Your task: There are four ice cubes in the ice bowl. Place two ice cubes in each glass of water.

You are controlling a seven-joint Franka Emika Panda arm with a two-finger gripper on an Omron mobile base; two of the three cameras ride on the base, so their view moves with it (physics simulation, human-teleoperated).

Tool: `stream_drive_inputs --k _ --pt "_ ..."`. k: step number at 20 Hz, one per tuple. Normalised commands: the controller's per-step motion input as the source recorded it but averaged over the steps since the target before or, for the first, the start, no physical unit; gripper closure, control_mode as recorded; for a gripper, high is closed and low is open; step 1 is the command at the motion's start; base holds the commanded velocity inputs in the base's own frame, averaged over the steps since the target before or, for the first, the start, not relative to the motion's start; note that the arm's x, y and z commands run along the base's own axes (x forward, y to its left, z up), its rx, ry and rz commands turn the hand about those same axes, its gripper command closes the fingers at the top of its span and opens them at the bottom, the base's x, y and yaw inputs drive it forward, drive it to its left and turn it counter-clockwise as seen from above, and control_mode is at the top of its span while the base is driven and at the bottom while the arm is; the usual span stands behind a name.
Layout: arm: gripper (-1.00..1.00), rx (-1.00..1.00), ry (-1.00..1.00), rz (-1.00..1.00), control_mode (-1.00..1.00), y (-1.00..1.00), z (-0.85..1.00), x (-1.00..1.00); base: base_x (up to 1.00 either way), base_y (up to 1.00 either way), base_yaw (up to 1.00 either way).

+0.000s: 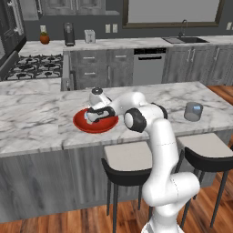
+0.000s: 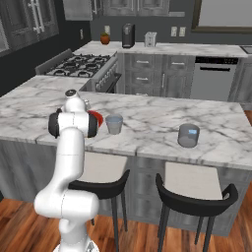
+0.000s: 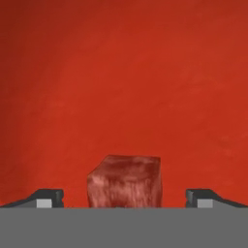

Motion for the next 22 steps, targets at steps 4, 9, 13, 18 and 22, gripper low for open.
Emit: stream_drive_inputs --k 4,9,13,18,22 --pt "-1.00 -0.03 0.00 0.00 -1.00 0.08 -0.19 0.16 0.00 0.00 0.00" --pt "-1.00 -0.05 0.00 0.00 -1.00 0.03 -0.21 0.00 0.00 0.00 0.00" --pt "1.00 -0.05 -0.02 0.00 -1.00 0.00 -0.19 0.00 0.00 0.00 0.00" --pt "1.00 -0.01 -0.07 0.00 -1.00 0.00 -0.22 -0.05 0.00 0.00 0.00" --pt "1.00 -0.01 -0.07 0.00 -1.00 0.00 -0.23 -0.09 0.00 0.00 0.00"
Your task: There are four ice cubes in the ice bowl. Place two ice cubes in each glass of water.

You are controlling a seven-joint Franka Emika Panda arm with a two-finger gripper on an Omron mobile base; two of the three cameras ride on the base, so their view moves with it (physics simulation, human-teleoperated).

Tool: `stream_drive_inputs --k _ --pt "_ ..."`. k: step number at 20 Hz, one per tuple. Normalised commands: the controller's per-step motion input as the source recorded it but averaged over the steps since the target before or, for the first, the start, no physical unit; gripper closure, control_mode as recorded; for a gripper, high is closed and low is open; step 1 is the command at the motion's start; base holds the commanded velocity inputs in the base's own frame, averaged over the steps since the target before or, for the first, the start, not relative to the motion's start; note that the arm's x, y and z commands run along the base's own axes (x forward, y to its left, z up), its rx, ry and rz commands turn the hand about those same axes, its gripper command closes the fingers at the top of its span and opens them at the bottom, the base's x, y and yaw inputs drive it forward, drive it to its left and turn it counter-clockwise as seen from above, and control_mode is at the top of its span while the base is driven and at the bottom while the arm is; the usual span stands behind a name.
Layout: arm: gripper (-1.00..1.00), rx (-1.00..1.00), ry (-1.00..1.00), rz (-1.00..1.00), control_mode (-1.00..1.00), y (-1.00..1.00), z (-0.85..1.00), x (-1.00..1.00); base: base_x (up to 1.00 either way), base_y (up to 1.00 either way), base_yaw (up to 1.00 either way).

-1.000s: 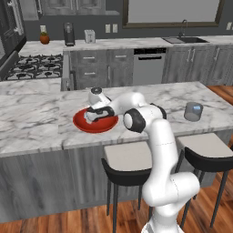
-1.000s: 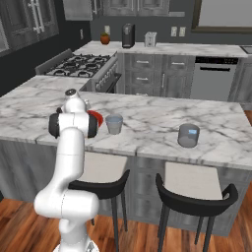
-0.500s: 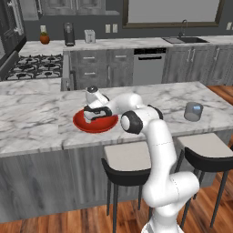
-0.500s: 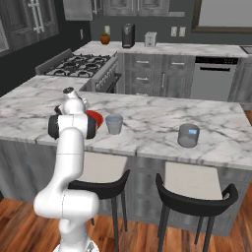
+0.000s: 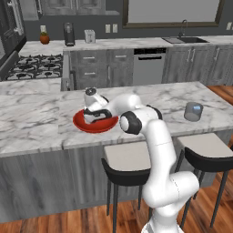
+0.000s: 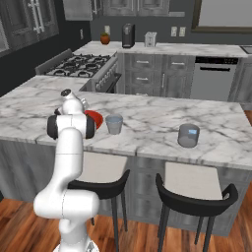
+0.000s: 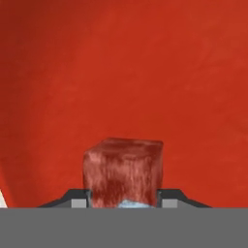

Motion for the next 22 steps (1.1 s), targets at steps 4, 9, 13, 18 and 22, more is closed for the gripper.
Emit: stream_drive_inputs --k 4,9,13,18,22 --pt "1.00 0.00 -0.06 0.00 -1.00 -0.02 -0.11 -0.10 0.00 0.00 0.00" --pt "1.00 0.00 -0.04 0.00 -1.00 -0.19 0.09 -0.22 0.00 0.00 0.00" --pt "1.00 0.00 0.00 -0.03 -1.00 -0.23 0.31 -0.07 0.00 0.00 0.00" --pt "1.00 0.00 0.00 -0.04 -1.00 -0.09 0.47 0.00 0.00 0.00 0.00" --pt "1.00 0.00 0.00 -0.04 -1.00 -0.08 0.46 -0.02 0.00 0.00 0.00"
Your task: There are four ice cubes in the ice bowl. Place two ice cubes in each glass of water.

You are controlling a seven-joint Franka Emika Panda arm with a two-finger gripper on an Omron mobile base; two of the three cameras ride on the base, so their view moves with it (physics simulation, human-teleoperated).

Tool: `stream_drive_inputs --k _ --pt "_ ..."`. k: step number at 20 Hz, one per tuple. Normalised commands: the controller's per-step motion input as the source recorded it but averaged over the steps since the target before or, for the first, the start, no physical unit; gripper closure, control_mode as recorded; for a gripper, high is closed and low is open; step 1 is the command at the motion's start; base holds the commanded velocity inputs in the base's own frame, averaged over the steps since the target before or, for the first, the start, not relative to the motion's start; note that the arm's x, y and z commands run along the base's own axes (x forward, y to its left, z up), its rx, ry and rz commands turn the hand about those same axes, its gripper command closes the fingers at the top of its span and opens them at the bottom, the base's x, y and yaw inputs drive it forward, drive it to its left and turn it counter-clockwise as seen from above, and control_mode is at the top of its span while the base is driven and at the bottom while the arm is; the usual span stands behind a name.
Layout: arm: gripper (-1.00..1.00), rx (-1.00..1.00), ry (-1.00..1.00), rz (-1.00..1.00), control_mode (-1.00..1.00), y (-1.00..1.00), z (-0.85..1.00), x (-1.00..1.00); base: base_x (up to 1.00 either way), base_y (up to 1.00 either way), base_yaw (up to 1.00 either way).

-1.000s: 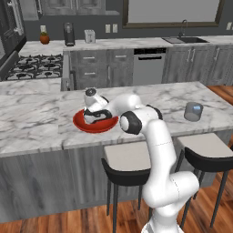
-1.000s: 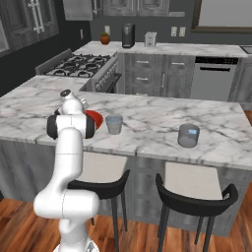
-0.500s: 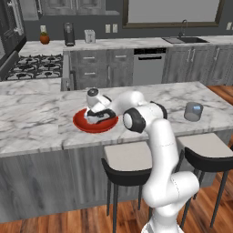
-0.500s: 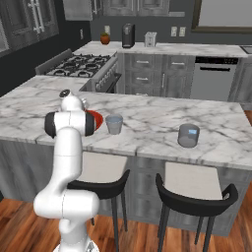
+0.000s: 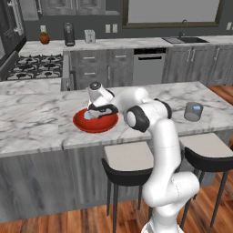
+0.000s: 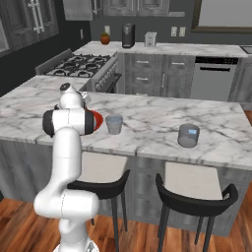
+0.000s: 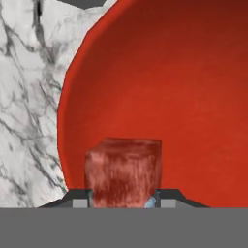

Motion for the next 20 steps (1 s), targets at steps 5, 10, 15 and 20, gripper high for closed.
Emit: stream_drive_inputs --k 5,10,15,20 --pt "1.00 0.00 0.00 -0.04 -1.00 -0.15 0.40 -0.19 0.00 0.00 0.00" --pt "1.00 0.00 0.00 -0.06 -1.00 -0.52 0.33 -0.35 0.00 0.00 0.00" --pt "1.00 0.01 0.00 -0.13 -1.00 -0.92 0.05 -0.25 0.00 0.00 0.00" --pt "1.00 0.06 -0.03 -0.12 -1.00 -0.87 0.00 -0.04 0.00 0.00 0.00"
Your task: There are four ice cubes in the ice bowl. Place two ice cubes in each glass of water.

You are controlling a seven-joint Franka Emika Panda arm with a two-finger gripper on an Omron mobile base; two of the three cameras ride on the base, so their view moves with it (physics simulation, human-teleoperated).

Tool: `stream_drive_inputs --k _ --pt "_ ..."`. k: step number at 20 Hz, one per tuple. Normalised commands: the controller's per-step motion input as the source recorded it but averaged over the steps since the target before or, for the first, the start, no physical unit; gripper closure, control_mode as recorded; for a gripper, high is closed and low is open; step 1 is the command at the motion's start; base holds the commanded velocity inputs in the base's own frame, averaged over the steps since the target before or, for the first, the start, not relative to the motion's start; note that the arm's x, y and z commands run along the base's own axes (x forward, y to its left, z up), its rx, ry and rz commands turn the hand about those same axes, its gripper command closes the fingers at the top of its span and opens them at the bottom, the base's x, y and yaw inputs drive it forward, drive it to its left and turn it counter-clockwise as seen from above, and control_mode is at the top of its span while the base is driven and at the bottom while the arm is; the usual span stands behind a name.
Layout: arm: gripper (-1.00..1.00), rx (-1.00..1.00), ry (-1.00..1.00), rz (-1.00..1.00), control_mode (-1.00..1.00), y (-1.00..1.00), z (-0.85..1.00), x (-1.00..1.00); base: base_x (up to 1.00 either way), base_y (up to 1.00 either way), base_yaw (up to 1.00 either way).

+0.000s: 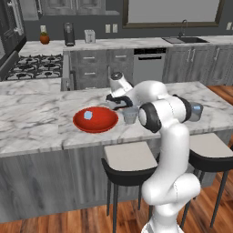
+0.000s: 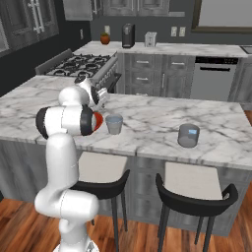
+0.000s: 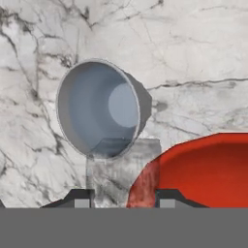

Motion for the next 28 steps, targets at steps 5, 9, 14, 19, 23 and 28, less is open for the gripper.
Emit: stream_drive_inputs --k 5,9,14,19,23,28 --pt "1.00 0.07 -0.05 -0.06 -1.00 -0.49 0.00 0.00 0.00 0.00 0.00" --pt "1.00 0.07 -0.04 -0.04 -1.00 -0.37 0.00 0.00 0.00 0.00 0.00" --pt "1.00 0.09 -0.01 -0.03 -1.00 -0.39 0.00 0.00 0.00 0.00 0.00" --pt "1.00 0.04 0.00 -0.01 -1.00 -0.15 0.00 0.00 0.00 0.00 0.00" --pt "1.00 0.00 0.00 0.00 -1.00 0.00 0.00 0.05 0.00 0.00 0.00" --pt "1.00 0.00 0.00 0.00 -1.00 0.00 -0.04 0.03 0.00 0.00 0.00"
